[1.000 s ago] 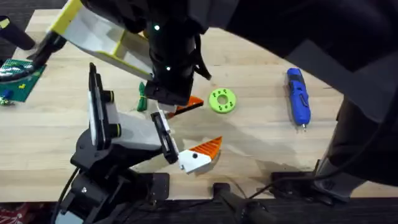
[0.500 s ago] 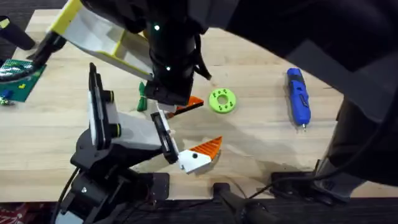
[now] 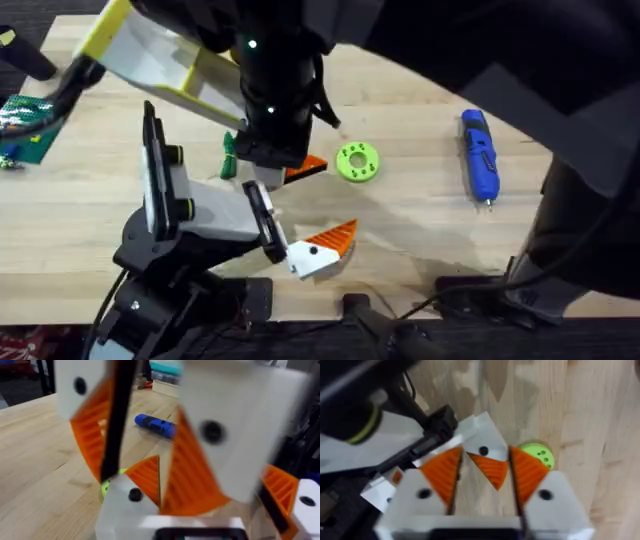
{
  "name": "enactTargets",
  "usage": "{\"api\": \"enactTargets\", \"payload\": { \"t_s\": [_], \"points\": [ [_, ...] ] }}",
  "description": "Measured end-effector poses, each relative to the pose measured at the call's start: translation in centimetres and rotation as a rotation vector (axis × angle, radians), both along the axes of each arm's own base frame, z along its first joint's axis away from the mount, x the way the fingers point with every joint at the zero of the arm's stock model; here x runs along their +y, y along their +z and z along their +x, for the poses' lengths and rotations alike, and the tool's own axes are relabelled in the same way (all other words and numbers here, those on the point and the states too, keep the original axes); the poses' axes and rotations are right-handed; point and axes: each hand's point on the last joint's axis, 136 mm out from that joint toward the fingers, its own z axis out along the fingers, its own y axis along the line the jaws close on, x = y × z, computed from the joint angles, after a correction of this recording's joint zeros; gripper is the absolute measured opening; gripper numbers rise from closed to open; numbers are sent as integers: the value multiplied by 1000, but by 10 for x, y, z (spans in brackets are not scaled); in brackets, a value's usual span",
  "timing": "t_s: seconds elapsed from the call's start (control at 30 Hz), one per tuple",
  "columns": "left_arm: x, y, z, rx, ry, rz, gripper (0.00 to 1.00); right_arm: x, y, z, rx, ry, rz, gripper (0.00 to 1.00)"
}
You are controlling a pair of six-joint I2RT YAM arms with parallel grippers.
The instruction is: Pick up the gripper from the table and insert it into the empty holder that is missing its gripper. Then pick up a screw, insert it into the mounting hole, and use the screwdriver to tighten it. Finally, clean up the table by picking up the vegetable and placing it into the bucket.
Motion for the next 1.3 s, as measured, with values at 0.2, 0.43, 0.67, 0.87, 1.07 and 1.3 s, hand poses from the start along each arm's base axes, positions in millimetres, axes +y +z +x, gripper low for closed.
{"api": "enactTargets", "payload": {
  "t_s": [0.2,0.43,0.67,0.87,1.07,1.3],
  "points": [
    [0,0,0,0,-1,0,986,-6,1,7,-26,0,-17,969],
    [0,0,0,0,0,0,985,-6,2,9,-32,0,-17,991],
    [0,0,0,0,0,0,986,-6,2,9,-32,0,-16,992],
    [0,0,0,0,0,0,986,-8,6,13,-34,-15,3,994],
    [0,0,0,0,0,0,986,-25,31,24,-62,-64,60,994],
    [0,0,0,0,0,0,985,-64,80,45,-123,-179,183,993]
  ]
}}
